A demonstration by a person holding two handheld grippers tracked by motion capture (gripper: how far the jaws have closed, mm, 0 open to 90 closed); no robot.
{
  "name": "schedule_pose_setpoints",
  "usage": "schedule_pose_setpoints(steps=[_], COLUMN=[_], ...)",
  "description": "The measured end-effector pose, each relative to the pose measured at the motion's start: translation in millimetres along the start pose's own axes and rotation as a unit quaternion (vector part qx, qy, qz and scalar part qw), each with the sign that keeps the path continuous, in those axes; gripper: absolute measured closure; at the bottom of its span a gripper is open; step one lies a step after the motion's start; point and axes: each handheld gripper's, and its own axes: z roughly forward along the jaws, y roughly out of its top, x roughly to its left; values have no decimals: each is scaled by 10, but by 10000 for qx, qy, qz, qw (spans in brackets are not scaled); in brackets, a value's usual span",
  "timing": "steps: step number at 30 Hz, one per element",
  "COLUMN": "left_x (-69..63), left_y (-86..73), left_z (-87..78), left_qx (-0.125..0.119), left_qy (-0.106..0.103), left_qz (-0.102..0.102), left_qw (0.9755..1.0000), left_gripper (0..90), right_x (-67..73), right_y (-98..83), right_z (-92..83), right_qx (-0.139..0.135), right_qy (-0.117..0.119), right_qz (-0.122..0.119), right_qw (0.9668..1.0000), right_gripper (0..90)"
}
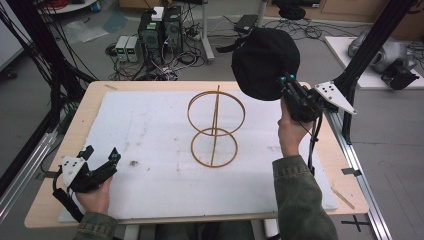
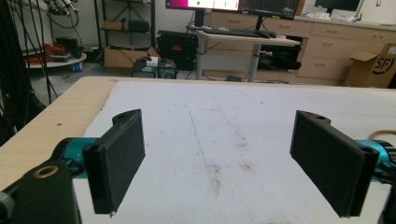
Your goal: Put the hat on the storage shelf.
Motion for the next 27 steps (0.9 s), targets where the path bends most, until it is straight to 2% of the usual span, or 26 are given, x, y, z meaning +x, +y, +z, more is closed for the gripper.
schedule_pose_setpoints(steps=[11, 13, 18, 27], left_x=[23, 23, 23, 30], left_y=[11, 10, 11, 10], left_z=[-9, -5, -9, -8], left_qx=[-37, -29, -30, -21], left_qy=[37, 36, 39, 43], left_qz=[-14, -10, -7, -29], left_qw=[10000, 10000, 10000, 10000], left_gripper=[181, 181, 181, 181], right_x=[284, 332, 481, 629], right_y=[93, 106, 123, 77], right_z=[6, 15, 52, 98], right_qx=[-139, -85, 161, 439], right_qy=[673, 844, 1206, 1616], right_qz=[60, 34, -203, -305], right_qw=[9976, 9964, 9924, 9854], right_gripper=[878, 876, 874, 874])
